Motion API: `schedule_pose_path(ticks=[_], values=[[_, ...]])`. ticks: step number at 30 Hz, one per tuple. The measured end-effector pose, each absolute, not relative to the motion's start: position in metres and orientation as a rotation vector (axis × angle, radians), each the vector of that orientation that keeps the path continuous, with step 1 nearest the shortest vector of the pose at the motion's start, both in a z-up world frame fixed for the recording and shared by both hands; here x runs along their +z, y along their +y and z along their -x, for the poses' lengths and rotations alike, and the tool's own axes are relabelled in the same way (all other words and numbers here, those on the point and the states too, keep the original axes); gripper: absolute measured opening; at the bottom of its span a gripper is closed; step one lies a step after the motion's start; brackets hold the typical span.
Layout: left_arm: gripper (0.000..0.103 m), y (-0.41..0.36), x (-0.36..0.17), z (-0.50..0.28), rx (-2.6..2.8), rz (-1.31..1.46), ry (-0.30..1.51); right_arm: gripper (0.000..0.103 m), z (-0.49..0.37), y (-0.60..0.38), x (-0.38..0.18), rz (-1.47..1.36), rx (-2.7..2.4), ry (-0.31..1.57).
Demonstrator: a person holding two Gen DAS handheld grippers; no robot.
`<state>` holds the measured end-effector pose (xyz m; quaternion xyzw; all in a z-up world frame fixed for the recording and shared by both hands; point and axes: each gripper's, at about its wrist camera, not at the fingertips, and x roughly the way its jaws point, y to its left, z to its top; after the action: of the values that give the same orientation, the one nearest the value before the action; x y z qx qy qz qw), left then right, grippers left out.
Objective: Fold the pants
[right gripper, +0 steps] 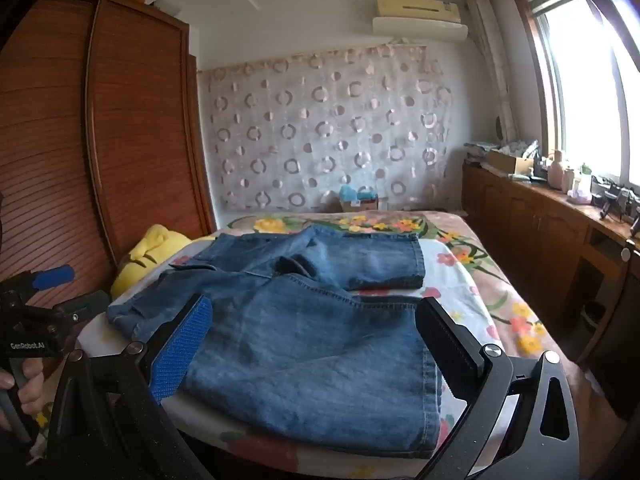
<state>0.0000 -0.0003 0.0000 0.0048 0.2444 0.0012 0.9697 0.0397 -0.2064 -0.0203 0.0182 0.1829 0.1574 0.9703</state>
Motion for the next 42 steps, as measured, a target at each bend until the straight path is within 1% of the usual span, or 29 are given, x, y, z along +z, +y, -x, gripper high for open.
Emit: schedule_pose_path(ticks=[42], values=[[0.103,-0.0004,0.0001,0.0004,0.006,-0.010,0.485,0.103,-0.0359,-0.2032,-0.0197,-0.024,0.322,0.346]])
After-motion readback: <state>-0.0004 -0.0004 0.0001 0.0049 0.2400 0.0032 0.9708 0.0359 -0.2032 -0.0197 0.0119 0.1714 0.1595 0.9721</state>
